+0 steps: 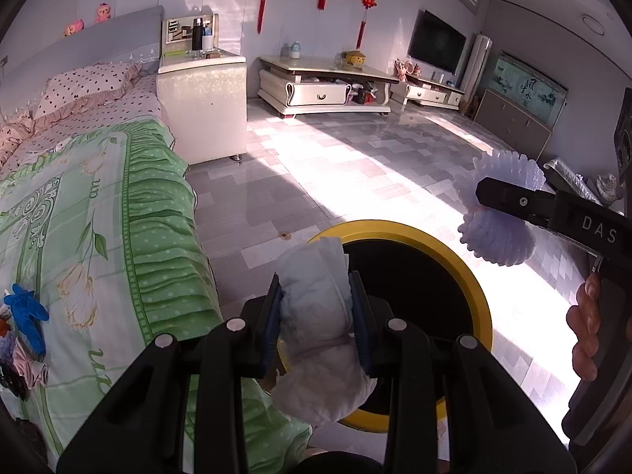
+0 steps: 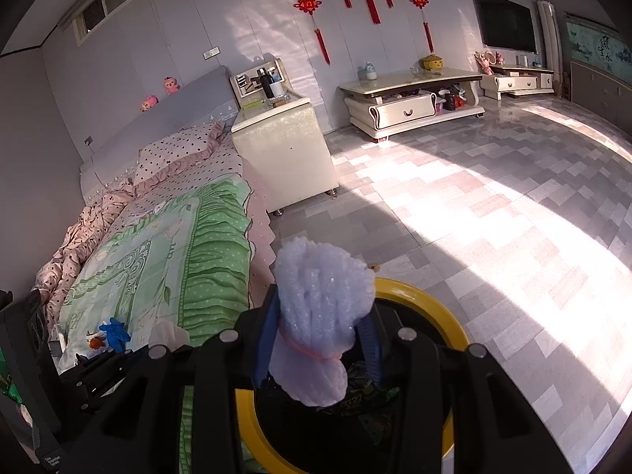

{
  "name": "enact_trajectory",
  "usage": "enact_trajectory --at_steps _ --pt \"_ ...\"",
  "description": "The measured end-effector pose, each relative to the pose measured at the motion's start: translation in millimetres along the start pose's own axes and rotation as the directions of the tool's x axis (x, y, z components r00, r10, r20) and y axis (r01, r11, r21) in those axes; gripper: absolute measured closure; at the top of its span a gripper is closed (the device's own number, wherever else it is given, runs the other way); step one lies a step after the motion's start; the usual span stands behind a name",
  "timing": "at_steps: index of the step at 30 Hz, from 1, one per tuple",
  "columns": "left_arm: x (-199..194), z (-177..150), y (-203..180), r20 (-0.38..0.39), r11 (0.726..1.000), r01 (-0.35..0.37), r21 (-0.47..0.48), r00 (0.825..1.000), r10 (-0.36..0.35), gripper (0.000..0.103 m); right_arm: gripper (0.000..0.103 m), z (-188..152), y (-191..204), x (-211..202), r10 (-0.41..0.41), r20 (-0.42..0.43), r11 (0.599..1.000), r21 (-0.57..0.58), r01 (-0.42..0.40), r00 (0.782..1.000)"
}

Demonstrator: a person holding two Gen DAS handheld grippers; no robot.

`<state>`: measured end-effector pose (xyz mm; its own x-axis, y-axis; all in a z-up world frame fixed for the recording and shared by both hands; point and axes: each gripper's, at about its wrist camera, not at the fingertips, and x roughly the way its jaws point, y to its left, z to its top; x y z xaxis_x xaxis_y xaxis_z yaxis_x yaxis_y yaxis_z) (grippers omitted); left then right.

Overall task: Collect trash
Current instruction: 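Carry the tissue and puff to the bin and open both grippers, then move both tools back over the bed toward the black bags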

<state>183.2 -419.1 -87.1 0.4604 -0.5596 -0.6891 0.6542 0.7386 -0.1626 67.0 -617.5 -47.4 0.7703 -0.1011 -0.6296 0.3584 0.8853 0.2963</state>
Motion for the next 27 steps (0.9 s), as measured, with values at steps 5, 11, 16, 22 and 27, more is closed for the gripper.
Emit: enact_trajectory --at_steps 5,11,16,22,27 --pt "16 -6 -5 -0.024 0.999 0.035 0.000 0.999 -0.035 0.072 0.067 -2 -18 13 -0.027 -0.019 0.999 0.042 0.028 0.999" --pt "24 -9 -9 -0.035 0.999 0.054 0.006 0.998 -0.054 0.070 0.065 -6 -37 25 -0.031 -0.046 0.995 0.091 0.035 0.998" --pt "25 -8 -8 -0.030 0.998 0.064 0.010 0.998 -0.063 0.060 0.060 -6 -39 23 -0.039 -0.035 0.995 0.096 0.042 0.999" --pt "13 -9 -4 -0.006 0.999 0.054 0.006 0.999 -0.054 0.044 0.052 -6 -41 22 -0.063 -0.042 0.992 0.105 0.068 0.997" --pt "0 -11 10 0.014 0.999 0.036 -0.015 0.999 -0.036 0.032 0.047 -9 -44 22 -0.075 -0.052 0.989 0.126 0.081 0.996"
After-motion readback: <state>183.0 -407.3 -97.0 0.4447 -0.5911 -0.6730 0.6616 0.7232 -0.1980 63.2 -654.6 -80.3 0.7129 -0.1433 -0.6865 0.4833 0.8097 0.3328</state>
